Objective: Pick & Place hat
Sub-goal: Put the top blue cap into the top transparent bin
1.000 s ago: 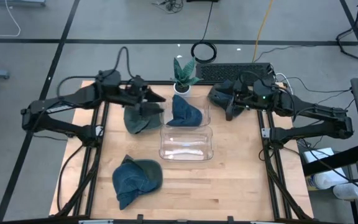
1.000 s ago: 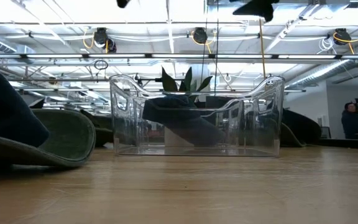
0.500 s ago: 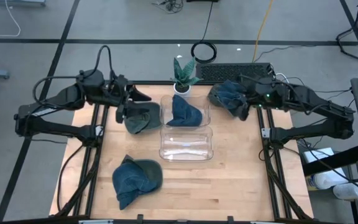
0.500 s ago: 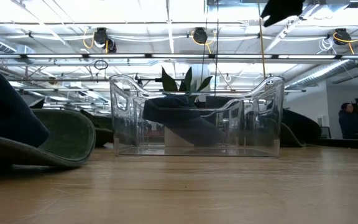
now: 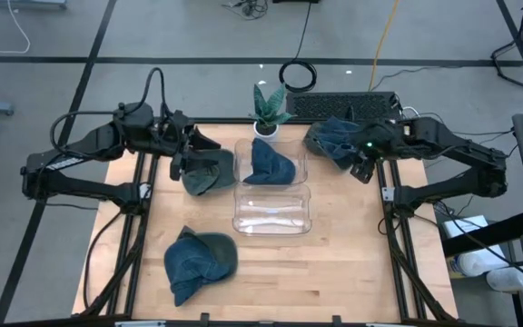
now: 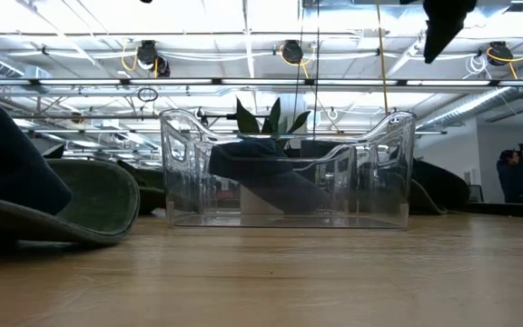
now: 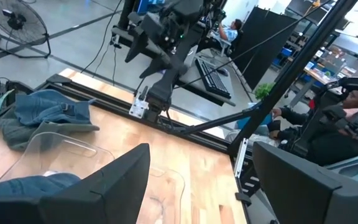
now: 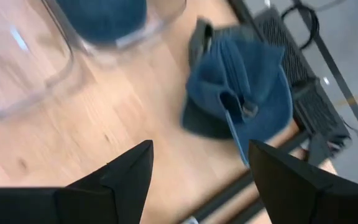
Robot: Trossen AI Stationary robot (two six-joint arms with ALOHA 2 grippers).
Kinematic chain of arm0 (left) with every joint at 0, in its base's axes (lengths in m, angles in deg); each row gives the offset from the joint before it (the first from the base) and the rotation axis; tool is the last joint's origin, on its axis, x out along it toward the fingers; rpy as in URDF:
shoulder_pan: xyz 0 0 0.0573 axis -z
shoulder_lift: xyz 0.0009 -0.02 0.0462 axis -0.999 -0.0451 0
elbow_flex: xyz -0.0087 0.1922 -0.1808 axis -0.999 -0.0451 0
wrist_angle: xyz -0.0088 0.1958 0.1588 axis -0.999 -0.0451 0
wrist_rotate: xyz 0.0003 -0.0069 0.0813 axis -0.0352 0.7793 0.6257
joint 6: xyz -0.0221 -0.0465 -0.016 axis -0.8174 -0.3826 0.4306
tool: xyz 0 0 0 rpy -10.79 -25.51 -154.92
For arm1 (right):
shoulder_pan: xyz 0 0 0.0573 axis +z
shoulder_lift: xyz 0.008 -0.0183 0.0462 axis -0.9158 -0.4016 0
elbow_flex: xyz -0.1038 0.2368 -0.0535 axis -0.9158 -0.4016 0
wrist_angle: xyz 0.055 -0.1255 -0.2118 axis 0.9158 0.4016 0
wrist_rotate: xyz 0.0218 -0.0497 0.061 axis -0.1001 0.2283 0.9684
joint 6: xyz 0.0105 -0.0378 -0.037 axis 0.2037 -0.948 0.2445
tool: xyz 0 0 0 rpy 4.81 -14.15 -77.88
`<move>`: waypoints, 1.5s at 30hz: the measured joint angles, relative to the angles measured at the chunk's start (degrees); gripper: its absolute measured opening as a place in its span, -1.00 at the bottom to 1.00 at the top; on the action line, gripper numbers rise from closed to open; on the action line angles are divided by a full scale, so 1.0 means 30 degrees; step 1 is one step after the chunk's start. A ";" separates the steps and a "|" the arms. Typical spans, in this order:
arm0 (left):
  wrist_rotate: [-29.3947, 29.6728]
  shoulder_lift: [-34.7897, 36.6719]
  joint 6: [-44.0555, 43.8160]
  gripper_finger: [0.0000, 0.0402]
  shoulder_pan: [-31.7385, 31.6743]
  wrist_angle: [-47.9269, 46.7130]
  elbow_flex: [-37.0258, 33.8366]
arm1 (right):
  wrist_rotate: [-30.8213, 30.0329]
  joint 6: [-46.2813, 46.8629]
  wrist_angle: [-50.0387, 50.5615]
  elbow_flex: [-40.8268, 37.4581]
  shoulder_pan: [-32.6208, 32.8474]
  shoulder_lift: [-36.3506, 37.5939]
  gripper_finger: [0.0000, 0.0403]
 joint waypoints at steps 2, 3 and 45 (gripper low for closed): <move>0.0000 0.0000 -0.0007 0.46 0.0000 0.0011 0.0000 | -0.0007 -0.0174 0.0588 0.0033 -0.0160 -0.0432 0.25; 0.0000 0.0007 -0.0024 0.45 0.0000 0.0011 0.0000 | -0.0018 -0.0276 0.0784 0.0033 -0.0270 -0.0622 0.25; 0.0007 0.0000 -0.0678 0.48 0.0000 0.0033 0.0000 | -0.2727 -0.8450 -1.1674 -1.2141 -0.6224 -0.1686 0.25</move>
